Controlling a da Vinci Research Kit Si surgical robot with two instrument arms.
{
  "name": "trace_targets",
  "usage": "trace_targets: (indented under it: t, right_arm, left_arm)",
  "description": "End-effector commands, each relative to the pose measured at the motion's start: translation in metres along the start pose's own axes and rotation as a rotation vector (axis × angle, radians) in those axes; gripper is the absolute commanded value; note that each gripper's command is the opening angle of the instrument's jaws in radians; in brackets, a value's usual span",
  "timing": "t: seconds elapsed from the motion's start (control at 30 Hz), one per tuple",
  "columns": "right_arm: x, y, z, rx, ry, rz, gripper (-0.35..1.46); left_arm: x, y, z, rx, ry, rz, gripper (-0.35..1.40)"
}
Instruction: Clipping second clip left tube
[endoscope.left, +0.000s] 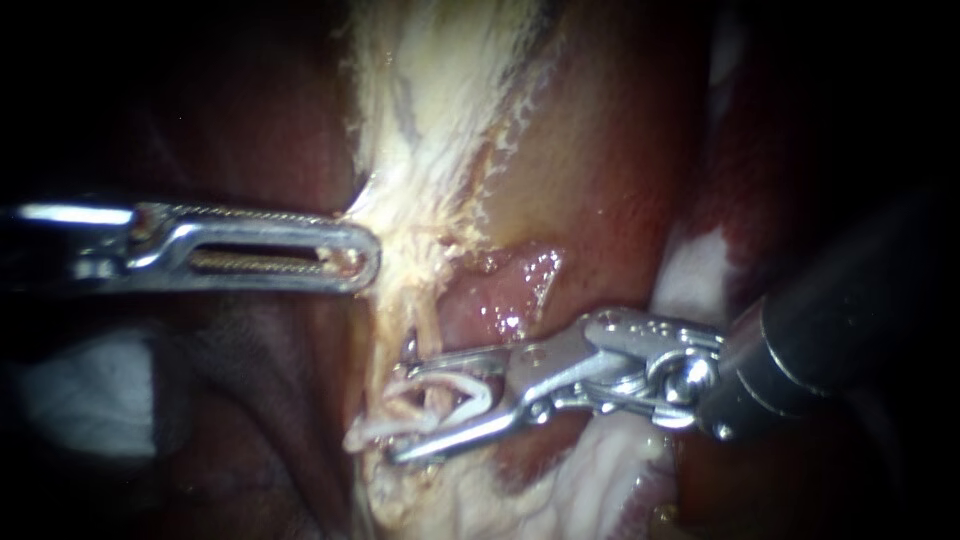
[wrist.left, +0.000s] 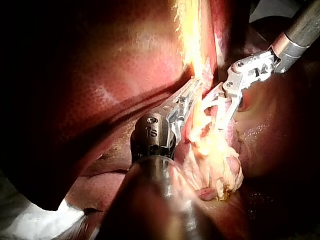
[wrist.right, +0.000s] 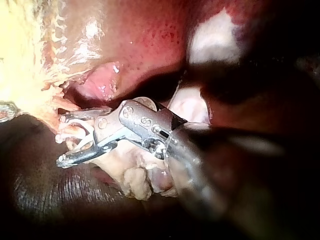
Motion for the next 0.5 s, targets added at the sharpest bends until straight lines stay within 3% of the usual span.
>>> trace_targets:
  t: [0.03, 0.5]
  right_arm:
    - [0.0, 0.0, 0.0, 0.0, 0.0, 0.0, 0.58]
    - [0.0, -0.0001, -0.0001, 0.0, 0.0, -0.006, 0.58]
  left_arm:
    - [0.0, 0.0, 0.0, 0.001, 0.0, 0.0, -0.35]
    - [0.0, 0.0, 0.0, 0.001, 0.0, 0.0, -0.35]
